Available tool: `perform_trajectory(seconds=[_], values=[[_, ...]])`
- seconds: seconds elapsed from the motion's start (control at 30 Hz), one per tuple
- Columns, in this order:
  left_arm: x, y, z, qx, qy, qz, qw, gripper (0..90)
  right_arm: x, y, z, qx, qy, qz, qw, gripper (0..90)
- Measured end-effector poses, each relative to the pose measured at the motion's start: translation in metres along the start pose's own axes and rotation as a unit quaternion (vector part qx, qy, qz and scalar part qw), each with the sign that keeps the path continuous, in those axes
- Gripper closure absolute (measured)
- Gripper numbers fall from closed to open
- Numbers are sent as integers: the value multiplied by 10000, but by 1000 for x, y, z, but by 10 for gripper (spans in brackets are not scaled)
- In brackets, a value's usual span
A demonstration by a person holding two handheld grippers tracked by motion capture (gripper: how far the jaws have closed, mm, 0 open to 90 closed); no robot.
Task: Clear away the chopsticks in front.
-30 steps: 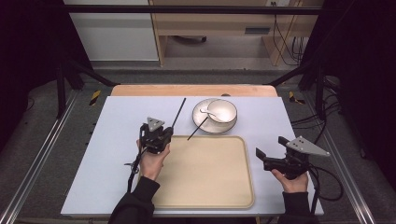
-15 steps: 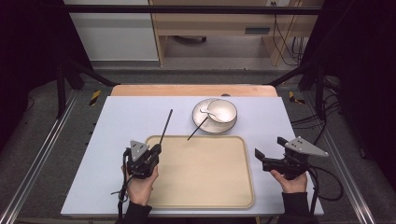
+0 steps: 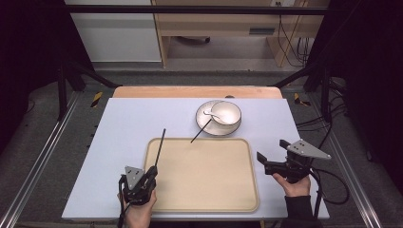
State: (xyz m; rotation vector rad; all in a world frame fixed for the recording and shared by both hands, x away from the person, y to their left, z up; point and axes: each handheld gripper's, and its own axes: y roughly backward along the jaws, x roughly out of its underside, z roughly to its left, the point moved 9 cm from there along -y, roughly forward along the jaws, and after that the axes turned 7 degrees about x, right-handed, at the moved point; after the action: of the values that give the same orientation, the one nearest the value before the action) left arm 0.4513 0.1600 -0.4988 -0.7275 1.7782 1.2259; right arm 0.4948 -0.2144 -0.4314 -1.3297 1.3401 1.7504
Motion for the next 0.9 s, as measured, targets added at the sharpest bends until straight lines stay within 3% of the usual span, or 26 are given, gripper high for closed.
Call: perform_trajectory(seconds=[0.23, 0.43, 0.9], values=[[15, 0, 12, -224, 50, 251, 9994, 850, 2, -2, 1, 9, 3, 38, 10000, 41], [28, -5, 15, -278, 47, 534, 9982, 850, 2, -2, 1, 5, 0, 46, 10000, 41], [35, -17, 16, -448, -66, 849, 9954, 844, 1, -1, 1, 0, -5, 37, 10000, 41]])
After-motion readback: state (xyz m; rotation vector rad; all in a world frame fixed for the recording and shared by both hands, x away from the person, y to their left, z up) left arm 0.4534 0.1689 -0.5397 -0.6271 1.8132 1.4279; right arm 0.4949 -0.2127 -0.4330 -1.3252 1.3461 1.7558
